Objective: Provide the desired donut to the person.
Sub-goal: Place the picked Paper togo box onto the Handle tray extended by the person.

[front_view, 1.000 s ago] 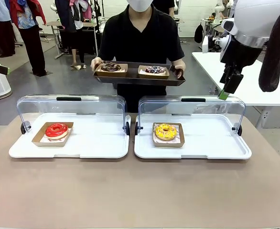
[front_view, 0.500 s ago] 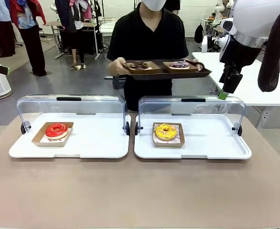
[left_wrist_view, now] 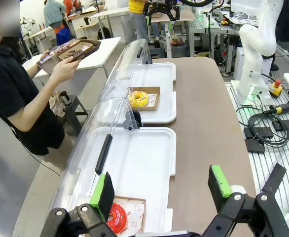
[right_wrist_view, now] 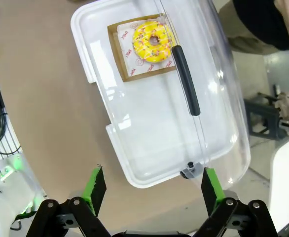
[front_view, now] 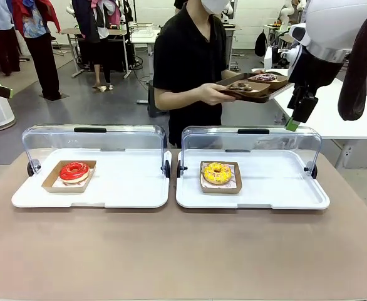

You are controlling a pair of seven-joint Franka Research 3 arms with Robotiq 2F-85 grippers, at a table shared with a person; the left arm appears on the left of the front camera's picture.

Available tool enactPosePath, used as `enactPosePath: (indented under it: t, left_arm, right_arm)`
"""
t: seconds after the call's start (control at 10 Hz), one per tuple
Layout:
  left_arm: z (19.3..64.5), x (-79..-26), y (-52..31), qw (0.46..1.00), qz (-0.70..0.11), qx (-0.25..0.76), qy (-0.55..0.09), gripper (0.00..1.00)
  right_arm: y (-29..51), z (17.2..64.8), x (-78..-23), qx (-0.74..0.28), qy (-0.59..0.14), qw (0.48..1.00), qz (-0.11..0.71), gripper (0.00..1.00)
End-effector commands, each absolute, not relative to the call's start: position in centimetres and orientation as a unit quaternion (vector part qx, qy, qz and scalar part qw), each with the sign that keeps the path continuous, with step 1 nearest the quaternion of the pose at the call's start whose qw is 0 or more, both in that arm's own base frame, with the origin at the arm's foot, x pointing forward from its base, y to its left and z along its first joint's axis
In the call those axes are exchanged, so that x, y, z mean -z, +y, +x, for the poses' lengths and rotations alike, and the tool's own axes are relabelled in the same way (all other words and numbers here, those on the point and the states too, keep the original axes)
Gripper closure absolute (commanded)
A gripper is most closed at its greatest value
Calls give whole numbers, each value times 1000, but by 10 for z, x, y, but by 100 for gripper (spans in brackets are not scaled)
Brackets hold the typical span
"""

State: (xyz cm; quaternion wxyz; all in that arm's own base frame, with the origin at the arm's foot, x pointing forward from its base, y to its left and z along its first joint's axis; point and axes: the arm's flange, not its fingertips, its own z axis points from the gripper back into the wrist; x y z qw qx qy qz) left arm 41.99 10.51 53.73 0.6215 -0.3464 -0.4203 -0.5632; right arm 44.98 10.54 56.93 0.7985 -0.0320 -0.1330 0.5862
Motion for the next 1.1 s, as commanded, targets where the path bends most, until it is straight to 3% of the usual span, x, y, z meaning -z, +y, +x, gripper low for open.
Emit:
enactPosePath:
  t: [0.0,0.2,0.4,0.5,0.8,1.0]
  left_arm:
    - [420,-539,105,615,-347,563,-429,0]
    - [420,-539,105,615,-347,563,-429,0]
    - [420,-539,105,615,-347,563,-429,0]
    - [420,-539,105,615,-347,563,-429,0]
    - [420,-539,105,615,-347,563,-429,0]
    - [420,-539,105,615,-347,563,-429,0]
  right_arm:
    - [104,448,-570,-587,-128,798,-29,0]
    - [105,450,-569,-586,-133,799,-32,0]
    - [43,470,-576,-549,-216,792,156,0]
    - [15,475,-569,-540,-257,774,209,0]
    - [-63,468,-535,-521,-349,711,317,0]
    - [-108,456,-518,-518,-363,699,335,0]
